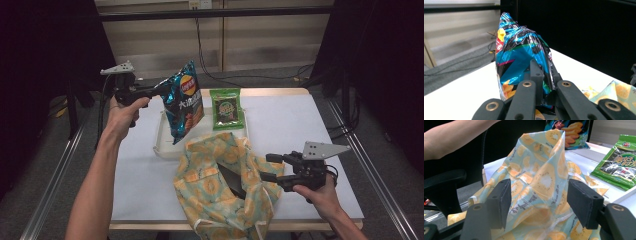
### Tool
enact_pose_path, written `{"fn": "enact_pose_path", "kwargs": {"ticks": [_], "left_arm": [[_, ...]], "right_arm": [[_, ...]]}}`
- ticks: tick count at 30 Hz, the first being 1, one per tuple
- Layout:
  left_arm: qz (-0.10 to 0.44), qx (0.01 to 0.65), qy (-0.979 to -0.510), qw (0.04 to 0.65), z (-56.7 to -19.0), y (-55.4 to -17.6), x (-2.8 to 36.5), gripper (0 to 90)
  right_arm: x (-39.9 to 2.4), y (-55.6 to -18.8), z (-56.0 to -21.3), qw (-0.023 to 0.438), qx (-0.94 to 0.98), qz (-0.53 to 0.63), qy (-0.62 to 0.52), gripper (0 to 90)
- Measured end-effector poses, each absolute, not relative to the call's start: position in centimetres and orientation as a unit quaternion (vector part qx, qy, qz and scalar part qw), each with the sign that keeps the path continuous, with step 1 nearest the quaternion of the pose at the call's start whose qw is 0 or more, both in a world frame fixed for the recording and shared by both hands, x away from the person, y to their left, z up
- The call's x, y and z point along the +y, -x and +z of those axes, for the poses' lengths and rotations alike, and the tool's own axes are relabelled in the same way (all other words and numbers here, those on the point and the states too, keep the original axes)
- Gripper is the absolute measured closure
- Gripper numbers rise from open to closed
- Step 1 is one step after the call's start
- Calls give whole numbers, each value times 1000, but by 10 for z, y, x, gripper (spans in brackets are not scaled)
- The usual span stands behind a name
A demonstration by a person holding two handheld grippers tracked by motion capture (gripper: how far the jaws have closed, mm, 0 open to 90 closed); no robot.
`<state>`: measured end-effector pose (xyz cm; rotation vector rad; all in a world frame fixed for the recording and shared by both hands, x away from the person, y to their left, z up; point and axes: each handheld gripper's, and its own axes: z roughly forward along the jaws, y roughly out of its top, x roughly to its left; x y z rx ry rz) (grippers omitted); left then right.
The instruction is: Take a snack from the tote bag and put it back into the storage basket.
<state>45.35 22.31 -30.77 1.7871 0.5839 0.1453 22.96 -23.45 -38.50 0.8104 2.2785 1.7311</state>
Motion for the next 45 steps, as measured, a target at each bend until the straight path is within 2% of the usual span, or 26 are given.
{"fn": "enact_pose_path", "kwargs": {"ticks": [26,36,45], "left_arm": [[38,270,-789,551,-354,-490,203,881],[73,302,-800,514,-360,-506,206,849],[90,340,-788,506,-361,-521,215,824]], "right_arm": [[-233,-230,-388,80,766,576,-274,365],[-231,-230,-389,78,770,573,-269,362],[-232,-232,-392,73,770,573,-272,359]]}}
